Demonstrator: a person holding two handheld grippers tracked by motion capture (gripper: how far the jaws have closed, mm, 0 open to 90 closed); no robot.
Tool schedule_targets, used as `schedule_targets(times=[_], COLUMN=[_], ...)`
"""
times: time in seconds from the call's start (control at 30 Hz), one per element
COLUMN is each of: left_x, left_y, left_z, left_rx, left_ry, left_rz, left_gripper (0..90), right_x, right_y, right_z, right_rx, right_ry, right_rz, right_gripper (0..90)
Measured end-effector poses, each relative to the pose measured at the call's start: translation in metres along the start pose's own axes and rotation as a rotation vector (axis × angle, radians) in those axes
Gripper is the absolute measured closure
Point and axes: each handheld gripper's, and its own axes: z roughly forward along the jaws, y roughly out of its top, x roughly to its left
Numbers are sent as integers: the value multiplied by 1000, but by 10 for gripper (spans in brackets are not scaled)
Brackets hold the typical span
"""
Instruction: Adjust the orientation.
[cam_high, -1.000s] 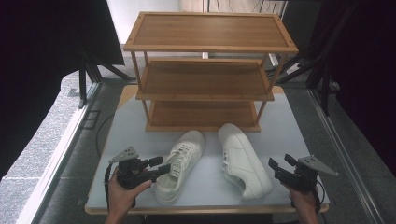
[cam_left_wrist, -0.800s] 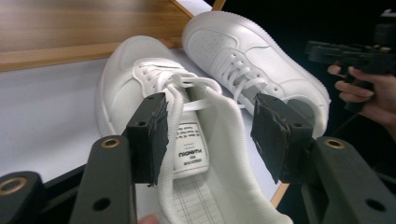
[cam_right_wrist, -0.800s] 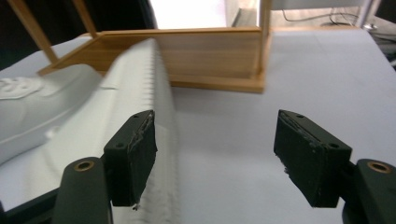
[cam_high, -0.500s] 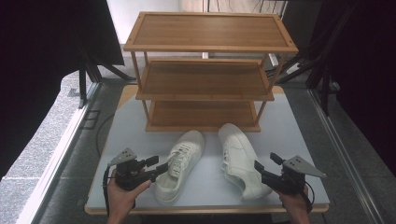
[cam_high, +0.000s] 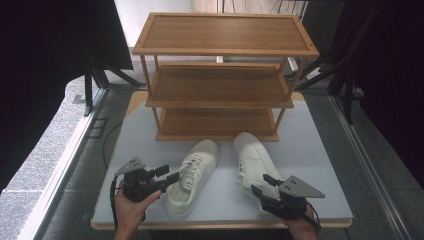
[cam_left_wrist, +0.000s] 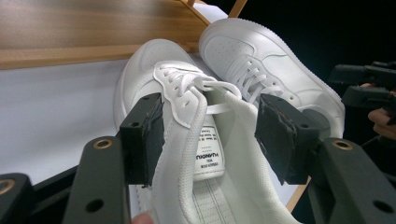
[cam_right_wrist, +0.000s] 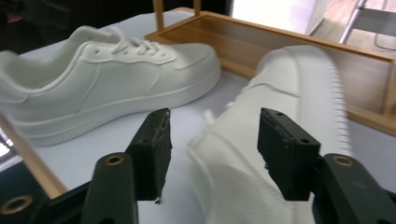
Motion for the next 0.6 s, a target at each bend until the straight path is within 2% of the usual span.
schedule_targets(times=[0.03, 0.1, 0.13, 0.17, 0.23, 0.27, 0.37, 0.4, 0.6], left_x=[0, 0, 0, 0, -1, -1, -1, -1, -1], left_y=[0, 0, 0, 0, 0, 0, -1, -1, -1], left_z=[0, 0, 0, 0, 0, 1, 1, 2, 1], left_rx=[0, -3, -3, -4, -4, -2, 0, 2, 0], left_ry=[0, 1, 1, 1, 1, 0, 0, 1, 1], left_rz=[0, -2, -2, -3, -3, -5, -6, -6, -7], left_gripper=[420, 419, 420, 420, 421, 421, 422, 422, 421], right_x=[0, 4, 4, 5, 6, 8, 9, 10, 14], right_y=[0, -2, -2, -3, -4, -5, -7, -9, -13], right_z=[0, 4, 4, 6, 8, 11, 13, 16, 23], right_rx=[0, 15, 15, 28, 38, 56, 67, 83, 130], right_ry=[0, 31, 31, 58, 67, 91, 91, 108, 136], right_rz=[0, 1, 1, -2, -6, -6, -9, -6, -26], right_gripper=[474, 577, 577, 643, 673, 722, 769, 819, 876])
